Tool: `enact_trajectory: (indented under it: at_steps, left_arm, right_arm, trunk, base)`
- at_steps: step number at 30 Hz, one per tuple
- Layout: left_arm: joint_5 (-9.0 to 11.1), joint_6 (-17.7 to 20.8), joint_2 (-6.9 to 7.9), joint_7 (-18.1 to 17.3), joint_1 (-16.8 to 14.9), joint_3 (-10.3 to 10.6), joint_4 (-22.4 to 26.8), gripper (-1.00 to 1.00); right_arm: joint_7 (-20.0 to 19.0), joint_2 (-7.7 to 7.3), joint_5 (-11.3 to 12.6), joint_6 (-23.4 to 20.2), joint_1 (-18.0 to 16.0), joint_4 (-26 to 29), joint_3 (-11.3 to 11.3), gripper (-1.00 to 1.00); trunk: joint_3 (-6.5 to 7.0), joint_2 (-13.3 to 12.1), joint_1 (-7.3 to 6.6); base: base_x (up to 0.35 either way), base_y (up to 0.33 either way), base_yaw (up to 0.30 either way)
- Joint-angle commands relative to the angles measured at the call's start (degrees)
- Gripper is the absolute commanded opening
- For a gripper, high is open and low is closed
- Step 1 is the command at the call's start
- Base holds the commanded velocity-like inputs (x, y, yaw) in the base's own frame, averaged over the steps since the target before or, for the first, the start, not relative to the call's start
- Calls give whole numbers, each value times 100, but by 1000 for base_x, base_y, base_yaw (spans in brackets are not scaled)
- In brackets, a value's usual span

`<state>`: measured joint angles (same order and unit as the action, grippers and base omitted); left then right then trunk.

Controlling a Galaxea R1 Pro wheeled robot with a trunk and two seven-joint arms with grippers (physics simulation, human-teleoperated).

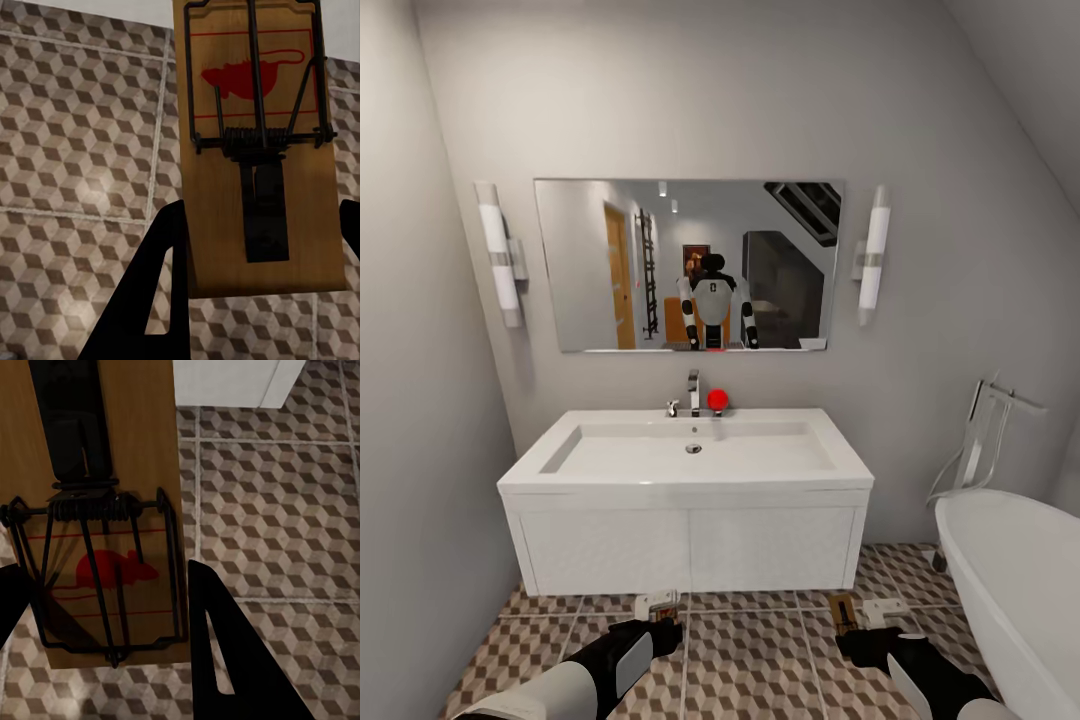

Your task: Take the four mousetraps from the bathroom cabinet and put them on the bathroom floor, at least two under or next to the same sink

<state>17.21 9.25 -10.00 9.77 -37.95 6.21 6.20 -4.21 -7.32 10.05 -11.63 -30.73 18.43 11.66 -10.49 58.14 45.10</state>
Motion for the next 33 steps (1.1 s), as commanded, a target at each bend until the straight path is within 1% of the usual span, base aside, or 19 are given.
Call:
enact_trajectory:
  at_steps: [1, 12, 23, 33]
  left_arm:
    - [47, 33, 0, 41, -2, 52, 13, -100]
    - [46, 33, 0, 42, -2, 53, 9, -100]
    - [45, 33, 0, 42, -2, 56, 13, -100]
    - [37, 33, 0, 42, -2, 56, 30, -100]
  right_arm:
    - [14, -6, 80, -32, -3, 11, 38, -100]
    - [95, -6, 85, -8, -3, 11, 38, -100]
    - [319, 2, 93, -6, -3, 11, 37, -100]
    - [342, 3, 85, -3, -3, 11, 38, -100]
  trunk:
    - [-27, 48, 23]
    - [-224, 489, 265]
    - [-422, 930, 506]
    - [-601, 1331, 726]
  base:
    - [0, 0, 0]
    - [0, 0, 0]
    - [0, 0, 0]
    - [0, 0, 0]
